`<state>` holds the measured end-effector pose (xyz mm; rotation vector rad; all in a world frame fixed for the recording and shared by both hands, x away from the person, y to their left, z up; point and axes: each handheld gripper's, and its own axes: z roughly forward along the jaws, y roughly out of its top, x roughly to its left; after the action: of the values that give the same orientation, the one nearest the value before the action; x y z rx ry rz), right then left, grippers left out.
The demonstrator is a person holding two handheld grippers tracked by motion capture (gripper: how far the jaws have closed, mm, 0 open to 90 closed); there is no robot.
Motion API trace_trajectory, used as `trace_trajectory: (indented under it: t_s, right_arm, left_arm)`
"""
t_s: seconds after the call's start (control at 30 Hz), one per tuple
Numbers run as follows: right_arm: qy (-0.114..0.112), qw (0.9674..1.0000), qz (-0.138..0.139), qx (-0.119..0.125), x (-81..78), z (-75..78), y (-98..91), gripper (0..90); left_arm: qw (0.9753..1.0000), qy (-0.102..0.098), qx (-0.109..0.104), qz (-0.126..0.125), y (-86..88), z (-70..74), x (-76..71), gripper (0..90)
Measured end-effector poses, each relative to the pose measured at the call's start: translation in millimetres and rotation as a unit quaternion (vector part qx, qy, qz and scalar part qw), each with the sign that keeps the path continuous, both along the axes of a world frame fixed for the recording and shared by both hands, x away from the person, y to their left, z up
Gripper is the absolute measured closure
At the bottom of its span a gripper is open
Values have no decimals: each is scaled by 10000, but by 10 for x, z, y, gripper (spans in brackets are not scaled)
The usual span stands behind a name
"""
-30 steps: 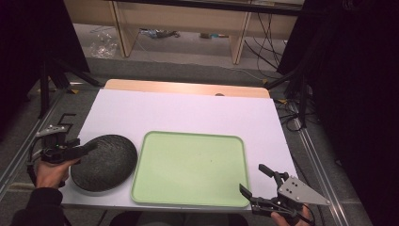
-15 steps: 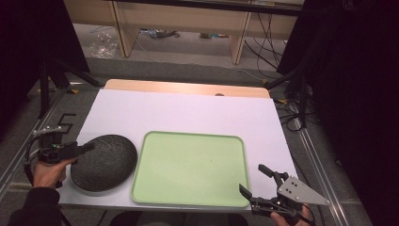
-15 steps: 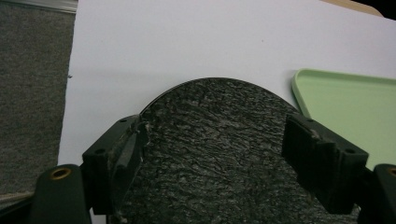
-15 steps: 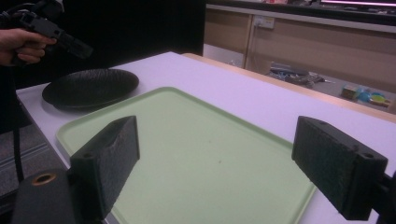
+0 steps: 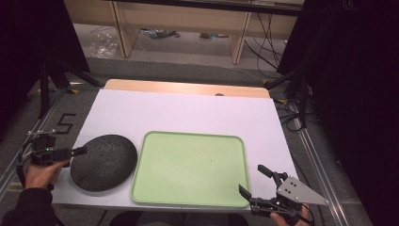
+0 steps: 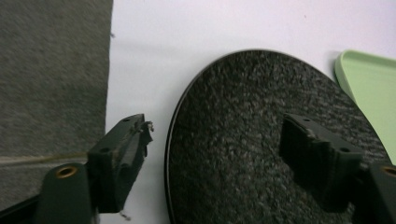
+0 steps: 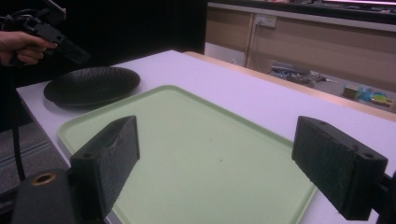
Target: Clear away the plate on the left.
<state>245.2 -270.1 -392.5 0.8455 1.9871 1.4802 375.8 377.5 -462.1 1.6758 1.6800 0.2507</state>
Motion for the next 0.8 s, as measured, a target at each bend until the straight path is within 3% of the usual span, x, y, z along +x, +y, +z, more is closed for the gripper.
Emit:
trace_trajectory:
  t_s: [0.03,0.1,0.17,0.33,0.4,0.63,0.8]
  right_arm:
    - [-31,10000,-18,-27,0,2,-3,158]
    - [-36,10000,-23,-25,2,4,-4,158]
    - [84,10000,10,0,-11,3,2,159]
    - [84,9999,56,7,-9,0,9,159]
    - [-59,10000,33,-30,3,2,1,159]
    - [1,9999,109,-91,-4,3,9,159]
    - [87,9999,118,-63,-13,0,20,159]
  left_arm:
    - [10000,55,33,-16,15,-6,-2,254]
    - [9998,135,-169,-19,40,-21,3,266]
    - [9997,172,-184,-2,48,-27,4,284]
    - [9989,373,-289,45,55,-78,19,321]
    - [9984,478,-292,110,58,-93,20,336]
    - [9962,577,-650,81,28,-169,46,354]
    - [9953,766,-590,14,15,-201,54,382]
